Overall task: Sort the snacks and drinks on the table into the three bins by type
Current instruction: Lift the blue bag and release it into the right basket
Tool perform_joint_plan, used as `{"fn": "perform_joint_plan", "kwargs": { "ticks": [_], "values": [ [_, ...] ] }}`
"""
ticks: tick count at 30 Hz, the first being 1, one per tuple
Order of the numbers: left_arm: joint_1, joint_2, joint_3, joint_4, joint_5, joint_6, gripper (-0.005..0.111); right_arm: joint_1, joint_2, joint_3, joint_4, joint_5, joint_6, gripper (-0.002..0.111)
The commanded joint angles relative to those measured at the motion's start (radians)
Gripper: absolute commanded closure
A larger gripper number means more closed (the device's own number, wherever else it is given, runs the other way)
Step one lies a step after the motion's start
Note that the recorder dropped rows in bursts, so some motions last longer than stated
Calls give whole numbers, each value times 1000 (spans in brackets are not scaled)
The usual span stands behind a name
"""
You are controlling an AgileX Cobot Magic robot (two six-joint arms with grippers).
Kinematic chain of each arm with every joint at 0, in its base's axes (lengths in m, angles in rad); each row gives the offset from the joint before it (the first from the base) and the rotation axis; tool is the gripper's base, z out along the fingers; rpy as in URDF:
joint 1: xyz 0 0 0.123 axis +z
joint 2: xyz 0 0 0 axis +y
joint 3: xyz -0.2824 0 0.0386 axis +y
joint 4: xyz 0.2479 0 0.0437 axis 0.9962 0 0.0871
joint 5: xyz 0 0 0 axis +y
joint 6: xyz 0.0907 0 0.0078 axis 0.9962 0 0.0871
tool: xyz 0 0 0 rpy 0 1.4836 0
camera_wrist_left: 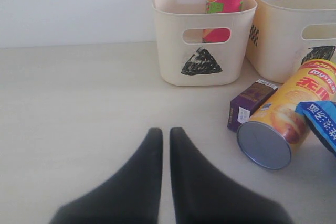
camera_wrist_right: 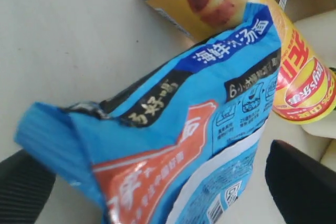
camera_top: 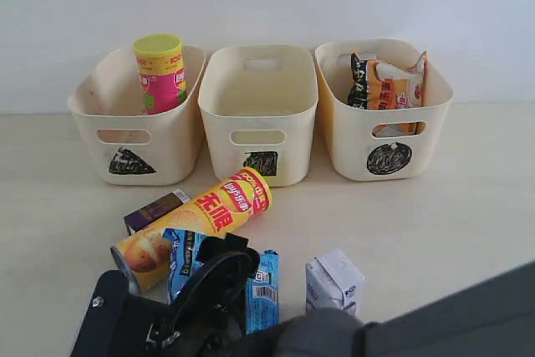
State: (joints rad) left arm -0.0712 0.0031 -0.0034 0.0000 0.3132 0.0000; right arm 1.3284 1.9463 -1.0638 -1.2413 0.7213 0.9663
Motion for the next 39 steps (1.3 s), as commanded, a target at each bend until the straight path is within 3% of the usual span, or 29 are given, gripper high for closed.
{"fn": "perform_joint_plan", "kwargs": {
  "ticks": [1,7,9,12,15,16,26,39],
  "values": [
    [3,-3,3,-10,-6,-7,103,-87,20,5,-20,-73,69,10],
    [3,-3,3,-10,-6,-7,103,-153,35,5,-52,-126,120,11],
    [3,-3,3,-10,-6,-7,103,-159,40,5,-50,-131,120,18],
    [3,-3,3,-10,-6,-7,103,-159,43,5,-46,-131,120,47],
    [3,-3,3,-10,-6,-7,103,-159,43,5,-44,-131,123,97],
    [3,-3,3,-10,-6,-7,103,-159,41,5,-40,-131,124,108],
    [3,-3,3,-10,-6,-7,103,-110,37,5,-55,26,95,107],
    [3,-3,3,-10,-6,-7,103,-110,-173,5,27,12,-9,108]
  ]
}}
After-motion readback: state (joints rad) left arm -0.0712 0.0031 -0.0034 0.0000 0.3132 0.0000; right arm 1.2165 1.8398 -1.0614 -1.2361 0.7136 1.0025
